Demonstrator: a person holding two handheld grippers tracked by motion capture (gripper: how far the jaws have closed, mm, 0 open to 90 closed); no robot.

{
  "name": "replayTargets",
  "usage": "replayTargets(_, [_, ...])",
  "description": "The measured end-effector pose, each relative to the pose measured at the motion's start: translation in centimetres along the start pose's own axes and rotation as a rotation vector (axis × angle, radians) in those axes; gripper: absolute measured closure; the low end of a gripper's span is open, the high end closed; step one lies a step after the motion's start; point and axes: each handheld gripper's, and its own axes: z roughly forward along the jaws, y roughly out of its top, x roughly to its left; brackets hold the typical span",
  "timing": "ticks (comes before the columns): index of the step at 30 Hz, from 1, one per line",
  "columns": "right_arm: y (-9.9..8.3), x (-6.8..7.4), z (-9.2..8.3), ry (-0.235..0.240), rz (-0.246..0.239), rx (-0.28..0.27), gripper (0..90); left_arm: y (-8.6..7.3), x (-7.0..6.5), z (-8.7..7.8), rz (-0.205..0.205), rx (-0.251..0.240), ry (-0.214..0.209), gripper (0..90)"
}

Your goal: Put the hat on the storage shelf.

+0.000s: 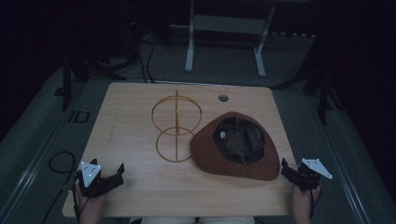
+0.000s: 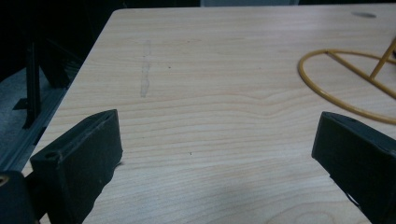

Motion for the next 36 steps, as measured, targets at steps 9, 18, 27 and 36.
replayTargets(9, [-0.1,0.2,-0.2,0.086,-0.018,0.014,14.7,0.2,-0.6,-0.2,0.044,-0.017,-0.029,2.3])
replayTargets(18, [1.4,1.6,-1.2,0.171,-0.004,0.054,14.0,0.7,-1.2,-0.3,0.000,0.029,-0.111,2.3])
replayTargets(27, [5.6,3.6,-1.4,0.266,-0.049,0.021,14.1,0.9,-2.6,-0.2,0.033,0.129,-0.211,6.1])
replayTargets(36, [8.4,5.0,0.6,0.315,-0.081,0.071,14.0,0.8,-3.7,-0.2,0.118,0.147,-0.223,6.1])
